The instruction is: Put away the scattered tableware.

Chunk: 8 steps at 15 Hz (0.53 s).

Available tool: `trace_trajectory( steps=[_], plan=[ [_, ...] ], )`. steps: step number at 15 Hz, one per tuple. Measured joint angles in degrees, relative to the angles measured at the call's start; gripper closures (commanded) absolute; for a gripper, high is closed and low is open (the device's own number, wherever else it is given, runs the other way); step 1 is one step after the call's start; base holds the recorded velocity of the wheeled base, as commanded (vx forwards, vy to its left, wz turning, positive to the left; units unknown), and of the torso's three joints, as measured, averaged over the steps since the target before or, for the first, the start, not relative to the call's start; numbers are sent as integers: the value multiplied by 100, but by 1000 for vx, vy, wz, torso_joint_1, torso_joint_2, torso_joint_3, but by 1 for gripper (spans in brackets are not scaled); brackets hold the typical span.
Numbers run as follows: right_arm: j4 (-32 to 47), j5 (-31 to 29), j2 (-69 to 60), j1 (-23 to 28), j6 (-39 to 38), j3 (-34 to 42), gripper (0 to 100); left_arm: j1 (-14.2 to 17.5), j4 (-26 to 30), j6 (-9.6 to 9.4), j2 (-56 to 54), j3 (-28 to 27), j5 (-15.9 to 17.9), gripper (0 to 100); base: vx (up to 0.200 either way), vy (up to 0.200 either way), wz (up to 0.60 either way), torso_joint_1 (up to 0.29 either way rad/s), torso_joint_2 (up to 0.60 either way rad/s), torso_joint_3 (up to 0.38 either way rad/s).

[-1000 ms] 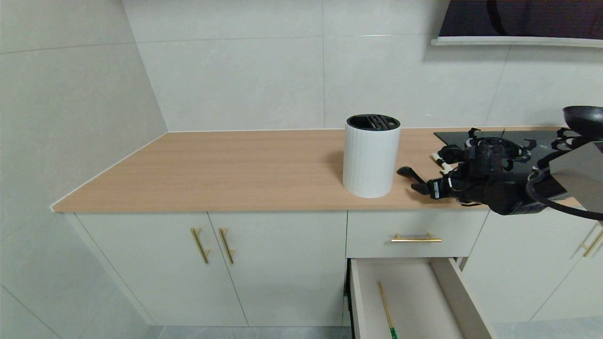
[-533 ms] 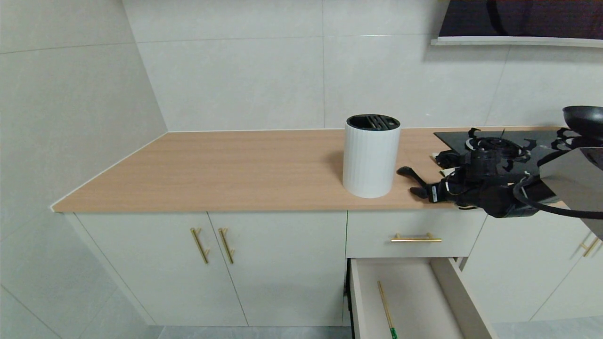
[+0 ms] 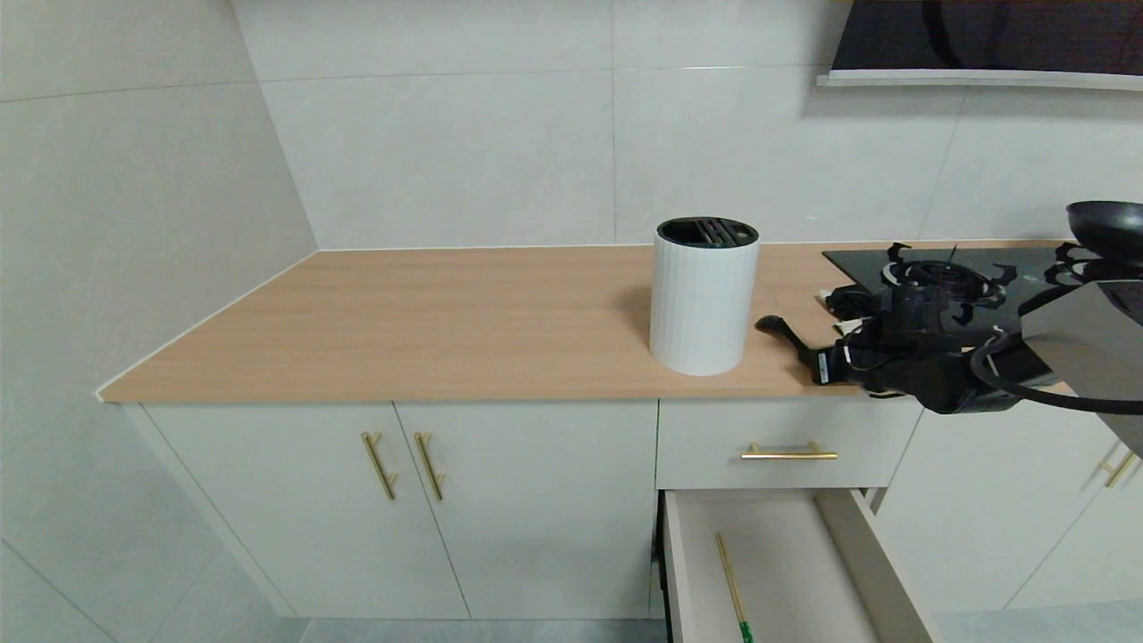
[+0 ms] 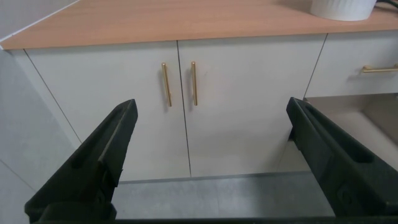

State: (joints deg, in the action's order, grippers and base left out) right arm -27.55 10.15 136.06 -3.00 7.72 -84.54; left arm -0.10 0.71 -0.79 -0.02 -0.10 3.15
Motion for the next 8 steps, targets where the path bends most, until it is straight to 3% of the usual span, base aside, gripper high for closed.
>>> trace_trajectory(
  steps=[8],
  plan=[
    [664, 10, -364, -13, -167, 48, 100, 0, 0, 1, 0, 0, 2, 0, 0, 0, 0, 0, 0, 0]
  ],
)
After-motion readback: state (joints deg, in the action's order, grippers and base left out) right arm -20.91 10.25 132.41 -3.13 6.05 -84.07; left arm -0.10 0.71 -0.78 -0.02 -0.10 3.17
